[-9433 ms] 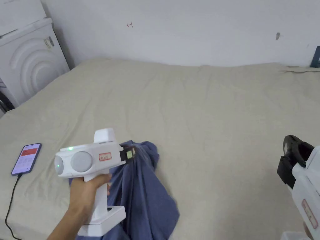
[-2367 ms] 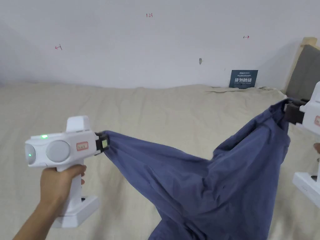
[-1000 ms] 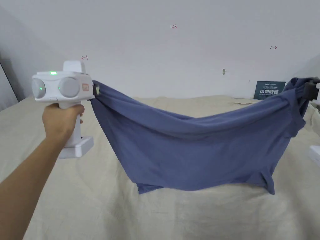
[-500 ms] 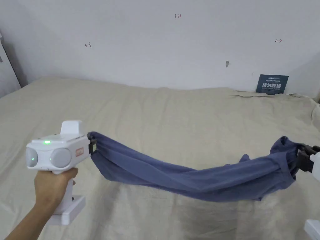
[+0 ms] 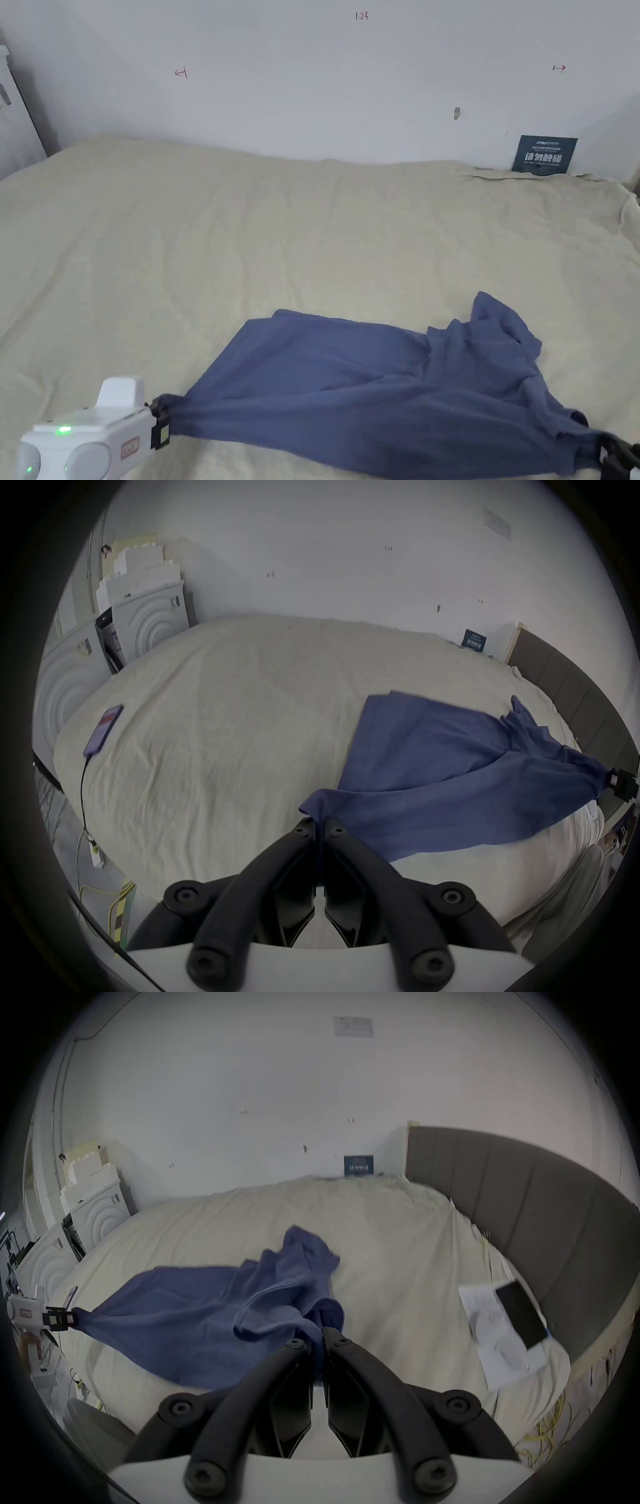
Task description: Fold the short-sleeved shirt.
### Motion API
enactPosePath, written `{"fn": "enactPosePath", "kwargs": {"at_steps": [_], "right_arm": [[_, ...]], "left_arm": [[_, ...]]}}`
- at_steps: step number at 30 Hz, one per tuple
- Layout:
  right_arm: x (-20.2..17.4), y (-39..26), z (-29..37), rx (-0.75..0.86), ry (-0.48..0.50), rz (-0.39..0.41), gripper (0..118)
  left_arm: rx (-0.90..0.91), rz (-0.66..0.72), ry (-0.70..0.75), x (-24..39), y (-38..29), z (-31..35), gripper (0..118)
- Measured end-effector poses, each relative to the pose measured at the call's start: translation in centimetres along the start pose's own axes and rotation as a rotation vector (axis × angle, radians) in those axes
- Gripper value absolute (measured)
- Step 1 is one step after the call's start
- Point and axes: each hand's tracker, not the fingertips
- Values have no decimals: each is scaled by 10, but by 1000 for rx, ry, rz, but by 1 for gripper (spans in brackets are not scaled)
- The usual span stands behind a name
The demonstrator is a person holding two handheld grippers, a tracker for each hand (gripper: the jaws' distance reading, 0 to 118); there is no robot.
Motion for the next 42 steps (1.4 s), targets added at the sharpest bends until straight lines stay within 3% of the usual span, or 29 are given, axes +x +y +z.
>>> {"fn": "enactPosePath", "kwargs": {"at_steps": [8,20,23,24,25,26,28,30,37,42], "right_arm": [[-1,-46,8,-125,-26,-20,3],[-18,-64,-54,-450,-86,-81,4],[-30,-62,-50,-460,-87,-95,5],[-32,-60,-48,-457,-87,-97,9],[-24,-58,-52,-449,-91,-99,20],[-23,-55,-50,-433,-97,-102,36],[-24,-45,-42,-386,-99,-104,74],[-21,-30,-32,-291,-84,-105,85],[-33,38,28,93,-65,-41,85],[-42,72,58,259,-68,16,85]], "left_arm": [[-86,42,12,-14,-37,4,1],[-236,54,73,9,-41,-31,4],[-256,53,67,10,-33,-27,22],[-256,56,65,11,-31,-23,38],[-252,66,54,11,-29,-20,66],[-244,84,32,11,-25,-16,85],[-228,100,16,14,-19,-8,112],[-149,98,-17,22,-6,6,113],[110,0,-73,62,55,58,113],[294,-41,-111,93,85,83,113]]}}
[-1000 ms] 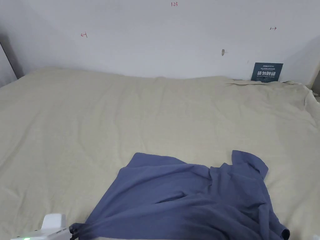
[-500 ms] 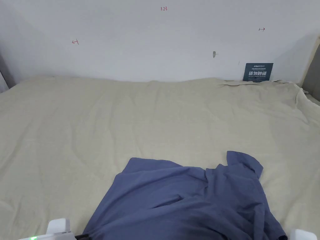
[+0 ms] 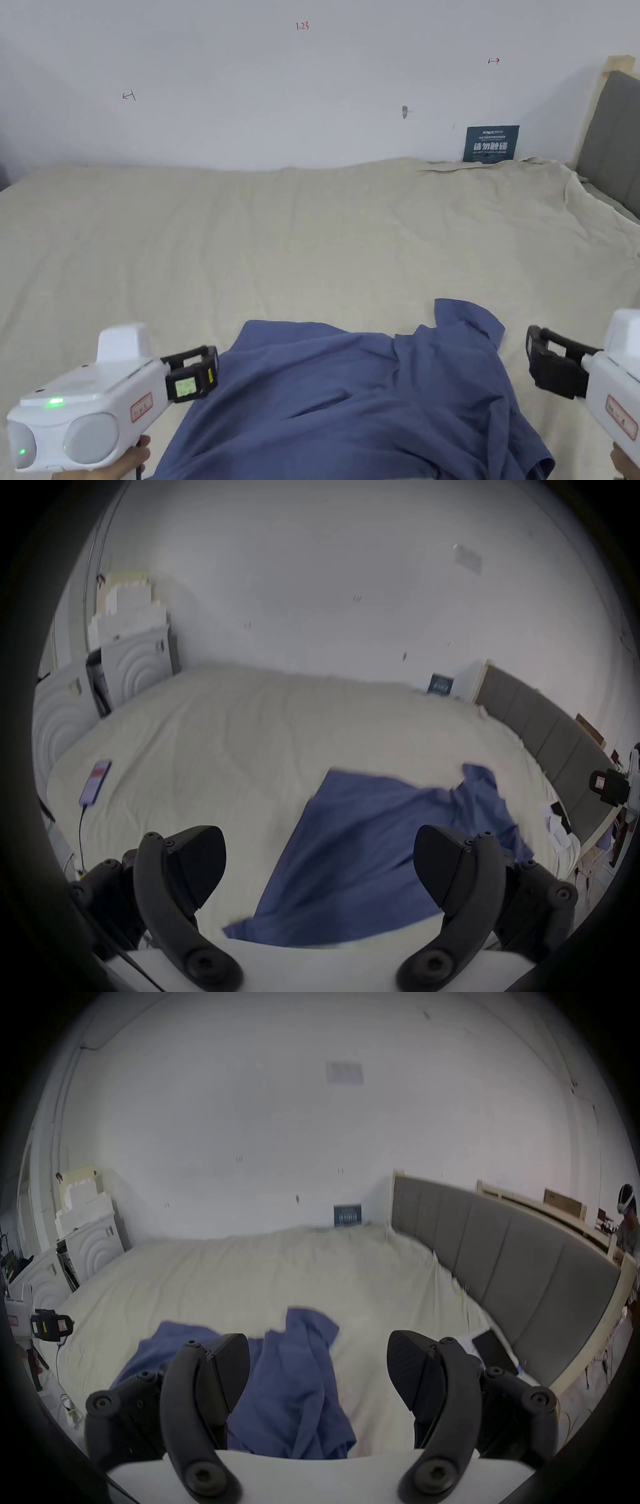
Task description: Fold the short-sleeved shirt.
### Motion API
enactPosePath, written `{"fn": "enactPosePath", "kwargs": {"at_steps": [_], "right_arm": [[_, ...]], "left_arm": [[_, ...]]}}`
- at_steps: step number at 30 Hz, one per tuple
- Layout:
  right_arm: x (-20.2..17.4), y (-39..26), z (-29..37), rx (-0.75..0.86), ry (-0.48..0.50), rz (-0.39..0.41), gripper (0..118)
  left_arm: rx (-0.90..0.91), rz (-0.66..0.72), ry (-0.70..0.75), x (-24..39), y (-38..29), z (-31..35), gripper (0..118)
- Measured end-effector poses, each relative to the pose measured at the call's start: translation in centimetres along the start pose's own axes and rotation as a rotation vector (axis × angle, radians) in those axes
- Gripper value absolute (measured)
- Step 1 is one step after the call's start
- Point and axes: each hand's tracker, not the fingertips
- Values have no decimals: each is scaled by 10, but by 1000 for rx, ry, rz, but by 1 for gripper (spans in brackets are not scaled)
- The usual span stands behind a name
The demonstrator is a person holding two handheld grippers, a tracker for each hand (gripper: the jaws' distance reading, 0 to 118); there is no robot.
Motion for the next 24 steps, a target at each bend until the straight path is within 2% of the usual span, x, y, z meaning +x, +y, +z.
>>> {"fn": "enactPosePath", "kwargs": {"at_steps": [3,5,6,9,10,11,12,13,15,17,24], "right_arm": [[-5,13,12,71,6,-3,85],[-7,17,18,122,-2,2,85],[-9,18,20,139,-11,15,85],[-15,16,24,168,-33,45,83],[-16,15,25,176,-34,55,75],[-16,14,25,182,-33,62,60],[-17,13,25,188,-33,68,38],[-19,11,26,196,-32,72,2],[-19,9,25,198,-56,89,0],[-18,8,26,194,-24,76,0],[-16,10,19,192,-24,59,0]], "left_arm": [[97,-20,-4,17,10,2,111],[151,-35,-10,26,12,1,106],[179,-41,-12,30,12,1,102],[232,-56,-36,41,9,2,79],[235,-58,-39,43,8,2,59],[245,-65,-45,46,6,3,35],[251,-73,-46,49,4,4,14],[252,-89,-49,51,3,2,3],[241,-105,-61,54,0,3,0],[238,-107,-70,55,-3,2,0],[177,-118,-59,47,1,-14,0]]}}
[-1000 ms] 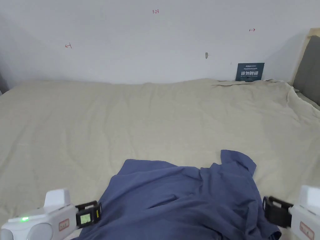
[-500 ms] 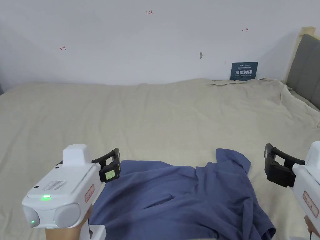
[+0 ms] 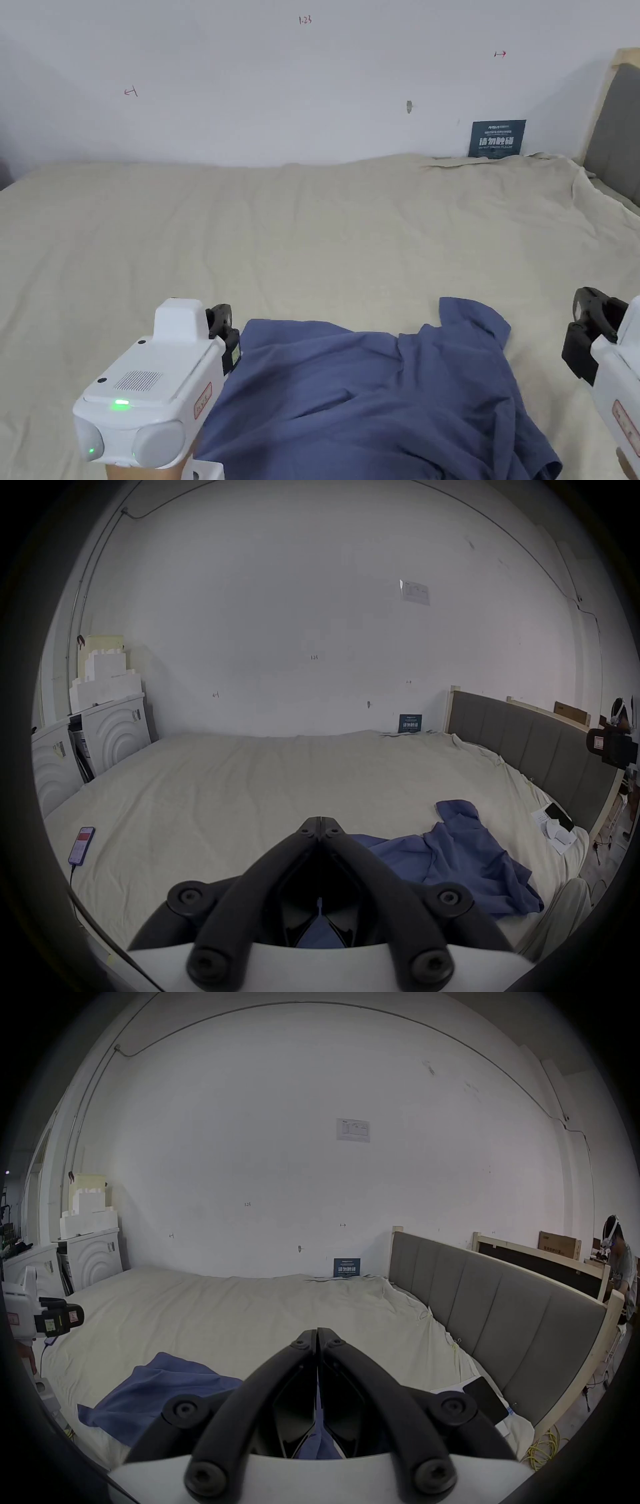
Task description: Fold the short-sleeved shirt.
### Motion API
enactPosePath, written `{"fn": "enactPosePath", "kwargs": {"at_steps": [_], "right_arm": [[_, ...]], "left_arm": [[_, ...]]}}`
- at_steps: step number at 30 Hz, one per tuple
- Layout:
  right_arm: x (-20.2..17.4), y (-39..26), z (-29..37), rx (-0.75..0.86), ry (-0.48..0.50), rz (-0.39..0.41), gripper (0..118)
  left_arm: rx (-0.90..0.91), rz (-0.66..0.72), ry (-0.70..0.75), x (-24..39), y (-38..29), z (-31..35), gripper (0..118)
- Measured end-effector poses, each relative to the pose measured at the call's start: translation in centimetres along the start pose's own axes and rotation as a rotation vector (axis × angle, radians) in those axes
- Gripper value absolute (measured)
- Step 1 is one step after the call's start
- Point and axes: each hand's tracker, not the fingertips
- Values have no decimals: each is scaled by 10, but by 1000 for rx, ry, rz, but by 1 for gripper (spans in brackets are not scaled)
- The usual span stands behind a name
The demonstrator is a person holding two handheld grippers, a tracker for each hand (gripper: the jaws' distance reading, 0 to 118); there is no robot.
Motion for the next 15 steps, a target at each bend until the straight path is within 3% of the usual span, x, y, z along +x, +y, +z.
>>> {"fn": "enactPosePath", "kwargs": {"at_steps": [8,12,13,15], "right_arm": [[0,-2,-27,-26,4,2,0],[0,-5,-46,-48,2,5,0],[0,-6,-51,-54,3,5,0],[0,-8,-61,-67,3,5,0]], "left_arm": [[-161,14,-33,-21,12,-68,0],[-331,38,-68,-30,12,-129,0],[-332,52,-56,-32,11,-143,2],[-420,62,-50,-38,10,-178,16]]}}
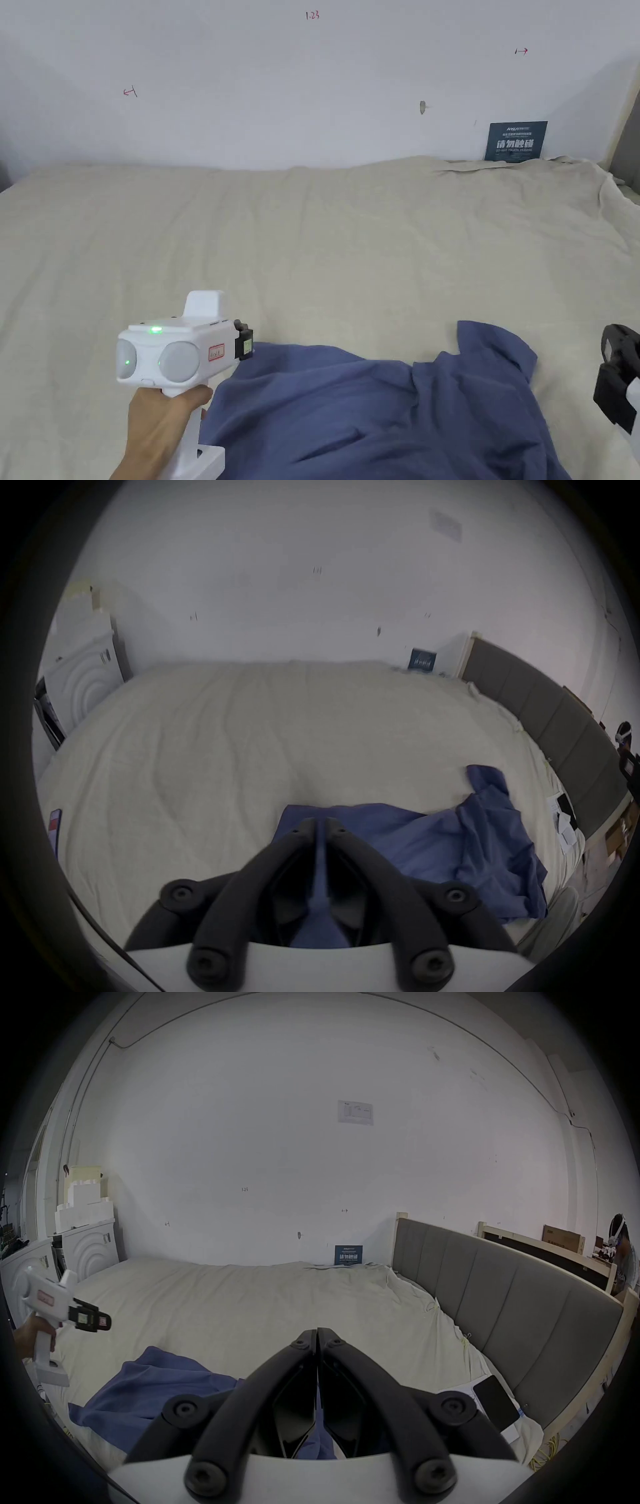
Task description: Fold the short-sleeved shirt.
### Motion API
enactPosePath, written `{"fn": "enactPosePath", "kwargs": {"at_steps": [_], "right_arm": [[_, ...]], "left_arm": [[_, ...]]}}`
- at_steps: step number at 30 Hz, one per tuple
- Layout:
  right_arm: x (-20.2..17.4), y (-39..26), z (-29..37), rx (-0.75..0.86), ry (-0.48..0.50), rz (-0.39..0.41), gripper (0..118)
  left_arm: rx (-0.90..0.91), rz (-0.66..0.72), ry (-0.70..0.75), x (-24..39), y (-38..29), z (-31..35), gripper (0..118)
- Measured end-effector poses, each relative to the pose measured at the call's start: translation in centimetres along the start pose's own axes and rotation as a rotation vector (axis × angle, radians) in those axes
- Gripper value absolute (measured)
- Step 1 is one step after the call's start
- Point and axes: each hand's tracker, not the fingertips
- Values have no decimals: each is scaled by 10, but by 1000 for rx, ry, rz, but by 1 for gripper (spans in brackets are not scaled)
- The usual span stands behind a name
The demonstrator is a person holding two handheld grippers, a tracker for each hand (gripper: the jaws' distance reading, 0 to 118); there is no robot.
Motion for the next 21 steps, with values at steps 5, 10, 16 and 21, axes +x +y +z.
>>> {"fn": "enactPosePath", "kwargs": {"at_steps": [5,10,16,21], "right_arm": [[1,-6,-24,-32,-9,4,0],[1,-13,-45,-68,-26,-7,0],[3,-23,-60,-106,-42,10,0],[4,-30,-68,-137,-46,17,0]], "left_arm": [[-124,26,25,-15,21,-74,96],[-221,-53,90,-15,25,-131,95],[-329,-101,116,-15,9,-182,72],[-315,-42,90,-15,7,-177,43]]}}
